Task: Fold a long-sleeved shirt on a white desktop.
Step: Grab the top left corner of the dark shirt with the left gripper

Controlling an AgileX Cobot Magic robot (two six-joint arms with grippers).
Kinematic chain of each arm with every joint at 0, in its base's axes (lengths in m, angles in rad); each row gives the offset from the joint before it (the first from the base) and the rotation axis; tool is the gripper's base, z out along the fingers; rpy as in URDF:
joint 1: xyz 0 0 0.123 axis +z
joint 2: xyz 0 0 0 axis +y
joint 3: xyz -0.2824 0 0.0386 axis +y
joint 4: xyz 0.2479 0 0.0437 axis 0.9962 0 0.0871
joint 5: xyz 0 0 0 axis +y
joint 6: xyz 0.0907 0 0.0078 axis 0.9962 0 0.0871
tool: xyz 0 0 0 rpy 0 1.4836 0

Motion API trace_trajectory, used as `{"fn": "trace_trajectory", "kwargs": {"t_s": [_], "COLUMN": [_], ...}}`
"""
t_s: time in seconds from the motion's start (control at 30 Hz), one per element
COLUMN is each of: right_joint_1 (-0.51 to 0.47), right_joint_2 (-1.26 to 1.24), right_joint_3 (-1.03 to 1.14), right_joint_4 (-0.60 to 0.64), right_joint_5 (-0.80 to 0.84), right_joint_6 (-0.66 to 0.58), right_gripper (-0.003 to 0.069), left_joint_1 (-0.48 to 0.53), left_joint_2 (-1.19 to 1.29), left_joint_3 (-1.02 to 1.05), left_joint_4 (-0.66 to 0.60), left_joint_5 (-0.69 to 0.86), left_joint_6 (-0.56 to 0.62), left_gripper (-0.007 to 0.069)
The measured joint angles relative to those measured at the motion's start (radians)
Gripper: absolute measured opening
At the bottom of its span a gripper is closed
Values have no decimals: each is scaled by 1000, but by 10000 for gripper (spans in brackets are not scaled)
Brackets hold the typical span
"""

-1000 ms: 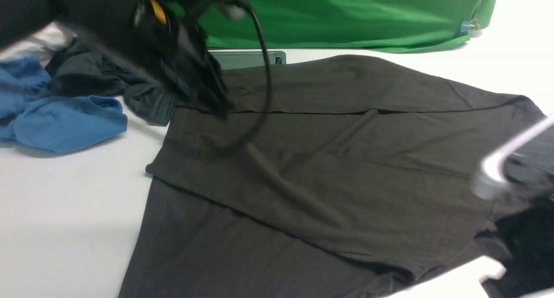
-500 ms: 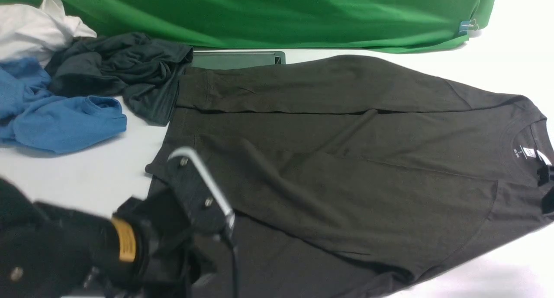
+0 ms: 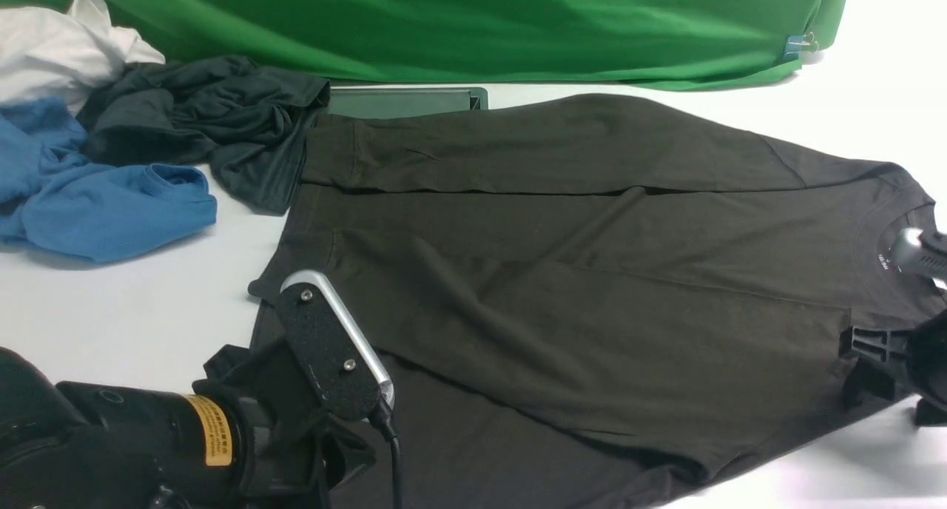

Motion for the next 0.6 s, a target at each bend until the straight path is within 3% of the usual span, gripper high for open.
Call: {"fn": "trace_trajectory", "kwargs": {"t_s": [0.1,0.23,0.4,0.5,0.6], "right_joint_1": [1,17,79,82,86], "right_joint_2": [11,18,24,25,8], "right_joint_3": [-6,-11,-11,-13,-9], "right_joint_4": [0,-9,-18,-38,-76], "right_joint_5": [-4,-11,-10,16,64], "right_joint_6": [-1,-12,-83,-83,-57], "right_gripper": [514,405,99,52,50], "left_joint_1": [0,0,0,0,0], "left_joint_2": [0,-1,-8,-28,-51], "left_joint_3": [0,0,-2,-9,-12], "left_joint_4": [0,0,0,0,0], "left_joint_5": [-6,-8,17,45,67], "left_joint_6": [0,0,0,0,0], "left_gripper": [17,17,17,17,17]}}
